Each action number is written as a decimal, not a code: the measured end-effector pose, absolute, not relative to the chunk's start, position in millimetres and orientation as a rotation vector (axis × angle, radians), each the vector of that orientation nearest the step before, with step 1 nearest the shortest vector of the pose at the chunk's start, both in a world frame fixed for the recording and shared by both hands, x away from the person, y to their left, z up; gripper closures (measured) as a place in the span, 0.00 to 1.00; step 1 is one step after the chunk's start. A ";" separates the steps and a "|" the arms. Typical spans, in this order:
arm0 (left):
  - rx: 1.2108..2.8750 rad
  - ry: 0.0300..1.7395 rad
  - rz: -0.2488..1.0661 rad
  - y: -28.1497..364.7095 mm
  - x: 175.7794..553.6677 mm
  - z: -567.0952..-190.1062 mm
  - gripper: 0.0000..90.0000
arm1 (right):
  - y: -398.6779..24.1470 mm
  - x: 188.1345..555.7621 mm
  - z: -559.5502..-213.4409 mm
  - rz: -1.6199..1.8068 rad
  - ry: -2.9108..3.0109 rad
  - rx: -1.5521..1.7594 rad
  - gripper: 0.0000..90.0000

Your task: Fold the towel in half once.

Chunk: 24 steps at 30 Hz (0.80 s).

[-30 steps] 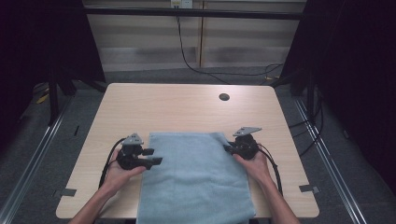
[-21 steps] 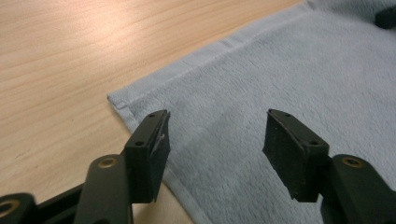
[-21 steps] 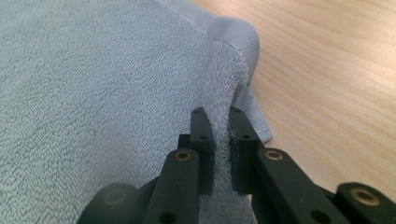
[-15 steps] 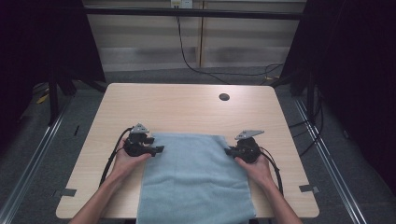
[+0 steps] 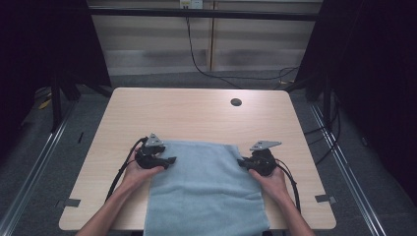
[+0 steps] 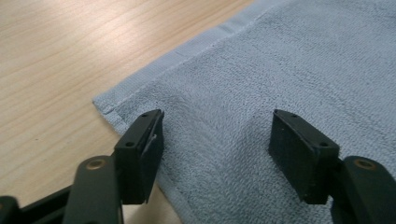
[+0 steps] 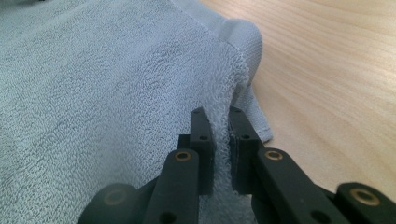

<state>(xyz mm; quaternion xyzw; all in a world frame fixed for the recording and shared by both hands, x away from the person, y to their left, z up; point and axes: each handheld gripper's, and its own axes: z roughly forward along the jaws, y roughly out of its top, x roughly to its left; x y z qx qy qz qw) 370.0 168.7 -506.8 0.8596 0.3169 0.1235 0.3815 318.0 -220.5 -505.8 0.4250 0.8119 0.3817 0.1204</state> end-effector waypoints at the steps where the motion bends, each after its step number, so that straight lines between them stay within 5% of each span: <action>1: 2.192 0.797 0.307 167.6 368.5 -506.6 0.43 | -220.5 317.9 -505.9 1.116 2.372 1.241 0.93; 10: 2.122 0.804 0.124 168.8 367.0 -508.2 0.86 | -217.1 316.1 -506.8 1.148 2.380 1.241 0.93; 24: 1.953 0.830 0.088 191.1 368.3 -474.4 0.92 | -234.2 314.3 -471.1 1.339 2.260 1.225 0.94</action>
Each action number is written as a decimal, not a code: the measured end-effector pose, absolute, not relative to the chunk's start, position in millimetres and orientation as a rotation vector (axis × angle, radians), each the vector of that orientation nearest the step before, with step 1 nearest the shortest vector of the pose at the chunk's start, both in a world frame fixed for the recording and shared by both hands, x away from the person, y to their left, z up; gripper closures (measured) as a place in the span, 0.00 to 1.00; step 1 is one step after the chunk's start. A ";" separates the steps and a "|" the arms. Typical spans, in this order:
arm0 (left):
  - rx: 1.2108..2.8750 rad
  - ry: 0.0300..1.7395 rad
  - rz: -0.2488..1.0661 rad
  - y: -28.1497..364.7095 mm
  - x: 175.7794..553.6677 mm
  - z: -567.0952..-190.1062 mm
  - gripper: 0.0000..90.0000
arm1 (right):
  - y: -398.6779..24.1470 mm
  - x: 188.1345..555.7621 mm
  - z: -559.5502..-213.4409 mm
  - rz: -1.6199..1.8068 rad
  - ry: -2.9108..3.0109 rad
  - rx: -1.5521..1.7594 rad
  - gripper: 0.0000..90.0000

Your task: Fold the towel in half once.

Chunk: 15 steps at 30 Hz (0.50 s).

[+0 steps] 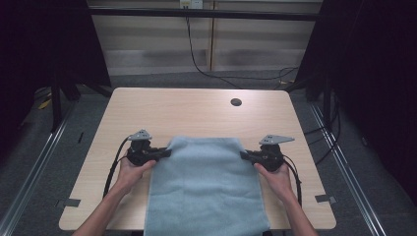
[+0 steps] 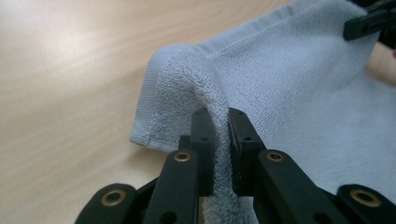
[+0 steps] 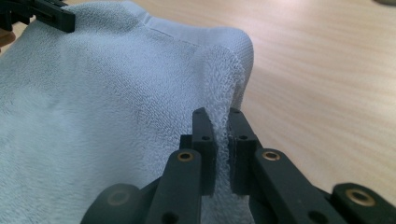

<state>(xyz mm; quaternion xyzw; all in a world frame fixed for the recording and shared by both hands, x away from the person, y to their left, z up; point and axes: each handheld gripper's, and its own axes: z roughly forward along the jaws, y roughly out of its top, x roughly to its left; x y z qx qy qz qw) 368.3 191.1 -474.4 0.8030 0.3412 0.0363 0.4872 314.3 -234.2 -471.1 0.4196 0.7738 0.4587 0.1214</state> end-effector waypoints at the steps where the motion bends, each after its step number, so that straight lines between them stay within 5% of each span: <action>1: 1.950 0.822 0.090 191.1 368.3 -472.3 0.92 | -234.5 315.2 -468.0 1.351 2.249 1.225 0.94; 15: 1.836 0.791 0.254 193.7 400.8 -396.6 0.92 | -236.7 362.0 -388.7 1.448 2.100 1.156 0.95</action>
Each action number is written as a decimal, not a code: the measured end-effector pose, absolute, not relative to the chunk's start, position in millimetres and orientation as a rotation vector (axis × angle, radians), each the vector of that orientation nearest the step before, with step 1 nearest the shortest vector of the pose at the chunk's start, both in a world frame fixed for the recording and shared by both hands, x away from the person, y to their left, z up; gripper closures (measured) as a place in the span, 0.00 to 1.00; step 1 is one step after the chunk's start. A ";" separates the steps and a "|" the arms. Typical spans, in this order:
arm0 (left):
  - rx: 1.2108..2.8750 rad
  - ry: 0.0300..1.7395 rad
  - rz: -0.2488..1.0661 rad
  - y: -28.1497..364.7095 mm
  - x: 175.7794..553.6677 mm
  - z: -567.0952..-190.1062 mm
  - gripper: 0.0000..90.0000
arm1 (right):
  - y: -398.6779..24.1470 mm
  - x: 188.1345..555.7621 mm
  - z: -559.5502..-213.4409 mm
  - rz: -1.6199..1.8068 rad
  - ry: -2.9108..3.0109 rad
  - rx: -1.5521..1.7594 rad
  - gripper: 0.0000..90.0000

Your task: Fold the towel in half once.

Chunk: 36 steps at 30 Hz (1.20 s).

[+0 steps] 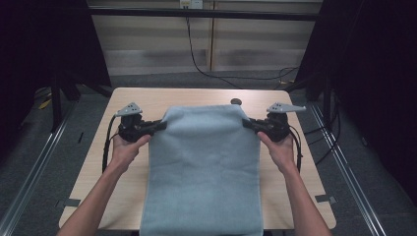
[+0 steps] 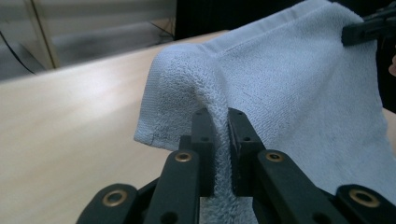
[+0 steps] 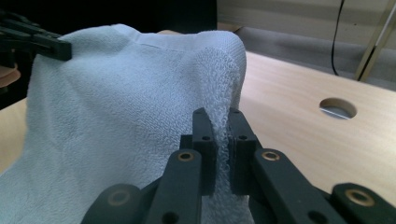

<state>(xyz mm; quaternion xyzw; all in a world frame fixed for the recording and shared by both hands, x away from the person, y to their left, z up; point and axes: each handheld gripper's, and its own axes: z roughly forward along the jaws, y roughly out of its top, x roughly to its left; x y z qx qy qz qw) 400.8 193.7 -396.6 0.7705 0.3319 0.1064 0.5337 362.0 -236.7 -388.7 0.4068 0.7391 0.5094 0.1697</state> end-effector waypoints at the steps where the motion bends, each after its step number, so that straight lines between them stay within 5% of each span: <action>1: 1.835 0.789 0.264 193.4 404.8 -393.7 0.92 | -235.9 366.6 -386.1 1.443 2.097 1.155 0.95; 8: 1.756 0.795 0.285 190.5 428.8 -358.5 0.93 | -236.6 387.7 -351.9 1.465 2.027 1.127 0.95; 15: 1.759 0.657 0.358 186.9 404.5 -321.5 0.93 | -244.8 380.2 -311.8 1.543 1.948 1.059 0.95; 36: 1.881 0.627 0.168 208.3 284.7 -400.7 0.93 | -238.0 247.1 -378.5 1.449 2.197 0.963 0.94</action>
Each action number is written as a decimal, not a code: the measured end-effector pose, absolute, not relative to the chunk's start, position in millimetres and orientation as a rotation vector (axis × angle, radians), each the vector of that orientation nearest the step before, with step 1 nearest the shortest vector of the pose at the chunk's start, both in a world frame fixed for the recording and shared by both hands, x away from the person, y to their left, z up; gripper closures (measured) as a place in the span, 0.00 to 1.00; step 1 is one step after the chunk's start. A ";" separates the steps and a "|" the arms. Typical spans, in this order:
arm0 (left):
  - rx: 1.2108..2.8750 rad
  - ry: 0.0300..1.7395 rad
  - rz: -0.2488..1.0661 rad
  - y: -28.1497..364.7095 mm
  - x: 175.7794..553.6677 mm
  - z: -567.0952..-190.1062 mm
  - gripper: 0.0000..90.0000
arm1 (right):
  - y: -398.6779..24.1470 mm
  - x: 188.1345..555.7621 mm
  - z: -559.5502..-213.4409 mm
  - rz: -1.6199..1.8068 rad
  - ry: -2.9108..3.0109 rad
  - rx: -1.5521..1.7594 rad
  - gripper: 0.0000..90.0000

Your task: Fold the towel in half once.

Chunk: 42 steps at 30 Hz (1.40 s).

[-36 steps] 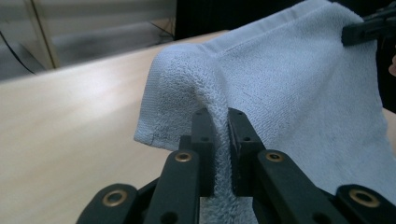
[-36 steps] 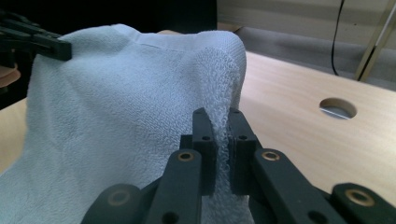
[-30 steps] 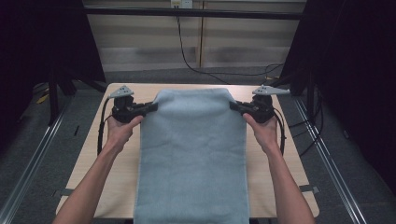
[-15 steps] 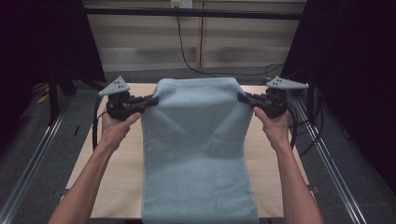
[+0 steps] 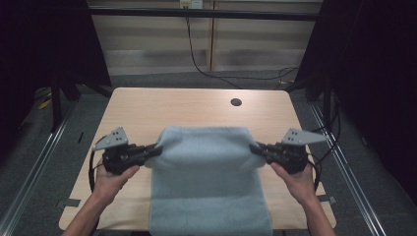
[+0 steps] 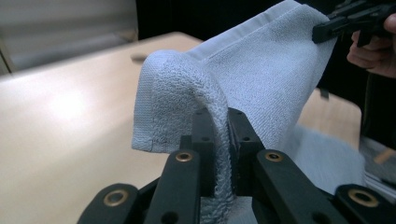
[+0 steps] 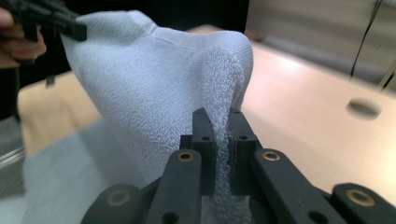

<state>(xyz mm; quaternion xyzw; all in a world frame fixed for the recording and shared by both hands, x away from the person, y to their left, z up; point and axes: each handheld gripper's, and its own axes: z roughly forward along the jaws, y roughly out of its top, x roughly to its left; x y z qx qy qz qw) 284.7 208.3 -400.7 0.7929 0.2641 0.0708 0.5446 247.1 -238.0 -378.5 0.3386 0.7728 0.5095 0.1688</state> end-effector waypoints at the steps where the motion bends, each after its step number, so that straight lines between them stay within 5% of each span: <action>1: 1.899 0.636 0.154 207.7 281.4 -408.0 0.93 | -237.5 241.8 -388.0 1.425 2.221 0.983 0.94; 11: 2.124 0.664 -0.002 199.2 254.6 -478.7 0.92 | -231.8 208.6 -482.3 1.247 2.482 1.155 0.93; 18: 2.192 0.678 0.004 191.4 255.7 -496.6 0.92 | -223.3 208.8 -495.8 1.163 2.517 1.182 0.93; 42: 2.104 0.901 0.246 190.7 421.3 -505.7 0.93 | -191.4 365.5 -497.9 1.030 2.367 1.339 0.94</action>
